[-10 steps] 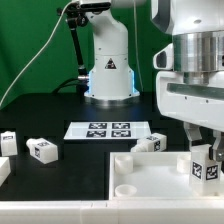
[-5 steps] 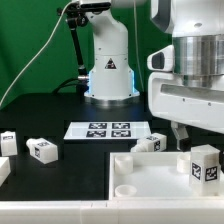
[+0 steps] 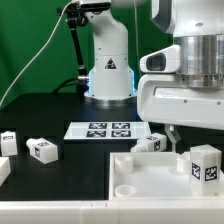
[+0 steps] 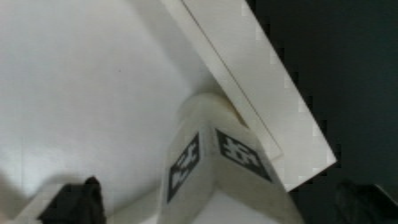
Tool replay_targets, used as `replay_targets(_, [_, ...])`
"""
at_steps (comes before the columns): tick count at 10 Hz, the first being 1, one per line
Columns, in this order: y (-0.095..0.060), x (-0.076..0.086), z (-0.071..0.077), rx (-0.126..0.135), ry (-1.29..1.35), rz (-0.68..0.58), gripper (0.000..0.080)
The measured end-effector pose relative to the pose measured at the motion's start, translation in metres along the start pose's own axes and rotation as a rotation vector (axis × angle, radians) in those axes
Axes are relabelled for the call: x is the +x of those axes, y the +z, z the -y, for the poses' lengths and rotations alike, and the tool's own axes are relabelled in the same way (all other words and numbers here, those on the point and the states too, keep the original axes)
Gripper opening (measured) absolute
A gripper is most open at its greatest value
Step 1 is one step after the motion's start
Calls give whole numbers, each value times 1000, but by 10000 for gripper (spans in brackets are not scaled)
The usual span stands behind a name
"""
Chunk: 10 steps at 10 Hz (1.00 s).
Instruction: Assemble one leg
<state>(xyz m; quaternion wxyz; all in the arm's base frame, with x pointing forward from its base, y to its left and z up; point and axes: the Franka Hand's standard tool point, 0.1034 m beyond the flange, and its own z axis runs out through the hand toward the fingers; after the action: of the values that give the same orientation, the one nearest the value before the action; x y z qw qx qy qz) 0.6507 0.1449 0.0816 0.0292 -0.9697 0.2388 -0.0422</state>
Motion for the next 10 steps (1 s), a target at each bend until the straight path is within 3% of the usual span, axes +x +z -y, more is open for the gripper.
replay_targets(4, [4, 2, -2, -23, -384, -7, 649])
replay_targets(8, [2, 0, 3, -29, -618, -11, 649])
replay_targets(10, [1, 3, 1, -34, -716, -15, 410])
